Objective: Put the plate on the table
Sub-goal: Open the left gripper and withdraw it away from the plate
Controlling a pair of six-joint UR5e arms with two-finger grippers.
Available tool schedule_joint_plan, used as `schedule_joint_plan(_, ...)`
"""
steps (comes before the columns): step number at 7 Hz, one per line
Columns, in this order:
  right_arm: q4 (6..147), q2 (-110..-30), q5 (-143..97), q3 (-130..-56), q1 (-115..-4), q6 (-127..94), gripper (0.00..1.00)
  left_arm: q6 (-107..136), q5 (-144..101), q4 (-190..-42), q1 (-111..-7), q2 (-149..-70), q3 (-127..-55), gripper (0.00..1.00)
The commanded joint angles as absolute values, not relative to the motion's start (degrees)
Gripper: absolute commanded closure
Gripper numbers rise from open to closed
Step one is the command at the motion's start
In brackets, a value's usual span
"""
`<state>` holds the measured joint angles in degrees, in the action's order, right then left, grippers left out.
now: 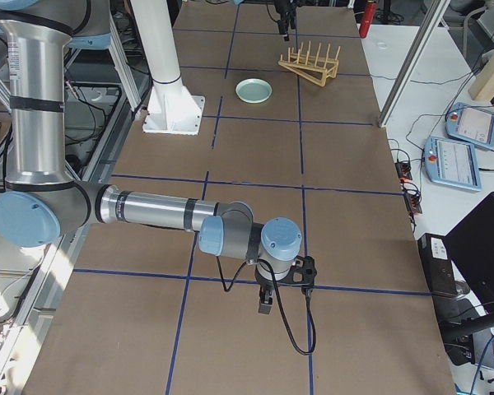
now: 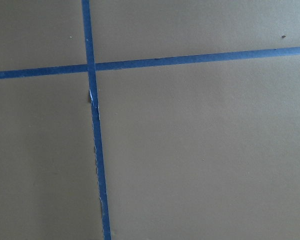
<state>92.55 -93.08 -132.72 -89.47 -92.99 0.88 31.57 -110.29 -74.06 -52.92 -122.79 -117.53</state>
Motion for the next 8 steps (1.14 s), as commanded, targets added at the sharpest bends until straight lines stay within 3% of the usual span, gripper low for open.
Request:
schedule_joint_plan(1,92.55,-93.08,-132.71,-89.47,-92.99,0.88,0.0,13.25,-121.61,-74.36,-71.37,-115.79,-112.79,0.0)
schedule_joint_plan(2,92.55,-93.08,-132.71,-89.47,-92.99,0.88,0.0,4.14,-127.73,-74.62,-76.67,-109.75,-110.94,0.0)
schedule_joint_plan(5,92.55,-93.08,-132.71,-89.47,-92.99,0.88,0.0,-13.64,-132.8,-75.06,-89.09,-101.8,-97.6,0.0)
schedule_joint_plan(8,92.55,-93.08,-132.71,-89.39,-92.99,0.88,0.0,-13.55,-132.8,-90.12,-92.29,-94.06,-86.07,0.0)
